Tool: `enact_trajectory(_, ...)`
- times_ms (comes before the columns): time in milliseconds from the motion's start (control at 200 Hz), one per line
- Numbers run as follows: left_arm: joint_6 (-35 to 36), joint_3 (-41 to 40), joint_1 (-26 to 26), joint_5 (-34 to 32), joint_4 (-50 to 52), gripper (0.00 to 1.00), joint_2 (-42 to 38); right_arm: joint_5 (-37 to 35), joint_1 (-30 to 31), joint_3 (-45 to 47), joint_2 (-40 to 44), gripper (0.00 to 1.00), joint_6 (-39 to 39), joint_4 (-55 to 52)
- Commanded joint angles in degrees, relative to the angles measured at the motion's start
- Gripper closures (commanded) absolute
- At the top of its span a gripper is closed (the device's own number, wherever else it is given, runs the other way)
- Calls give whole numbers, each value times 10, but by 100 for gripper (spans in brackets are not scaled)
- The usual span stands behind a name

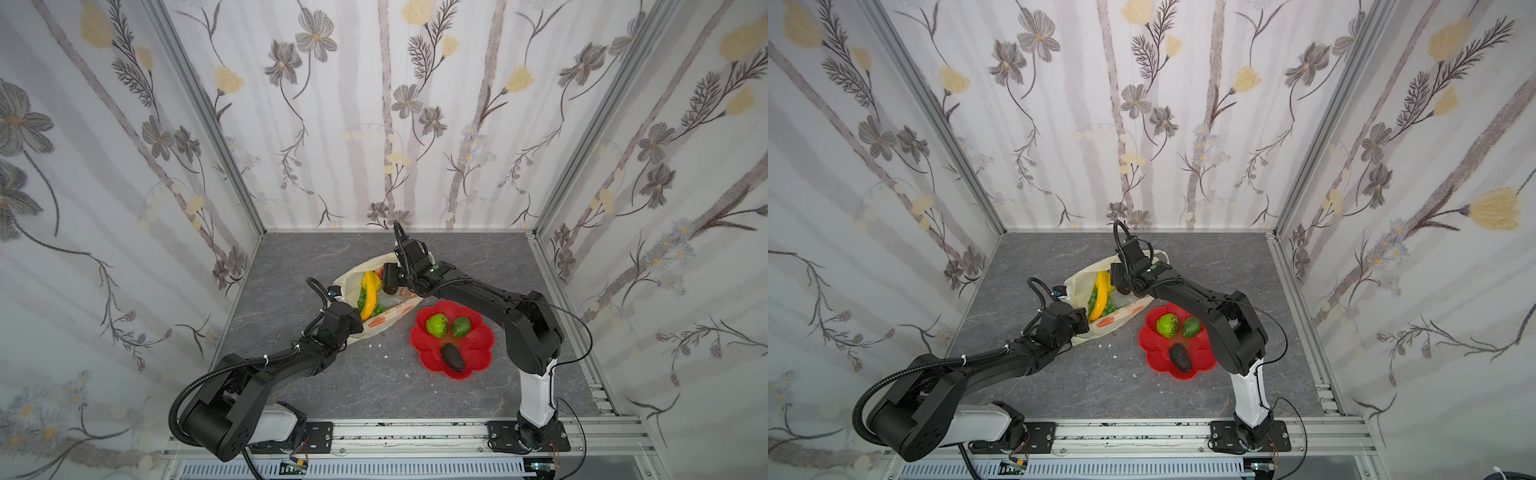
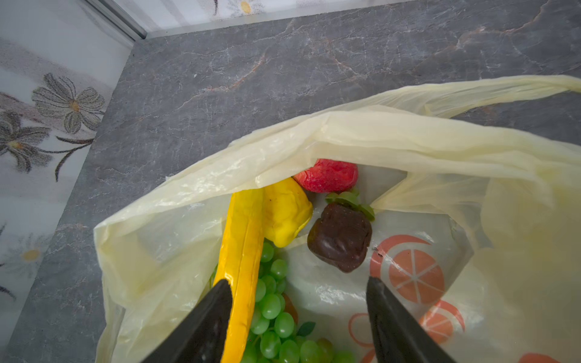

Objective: Take fruits out of the plastic bag
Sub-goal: Pick up the fruit from the plastic bag.

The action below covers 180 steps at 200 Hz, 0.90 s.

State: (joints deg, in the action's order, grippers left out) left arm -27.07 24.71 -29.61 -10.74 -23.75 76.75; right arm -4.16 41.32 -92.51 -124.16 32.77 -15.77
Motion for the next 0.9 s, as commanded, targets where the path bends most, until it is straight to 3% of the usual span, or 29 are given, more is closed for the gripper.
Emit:
enact_trajectory(0,-5,-1,1,-9,-14,91,0,37,-10,-21,-23,30,9,-10)
enact_trajectory(235,-5,0,1,-5,-15,91,1,80,-29,-51,-65,31,23,-21)
enact_trajectory(894,-8,2,1,1,-17,91,2,92,-41,-96,-137,31,42,-36)
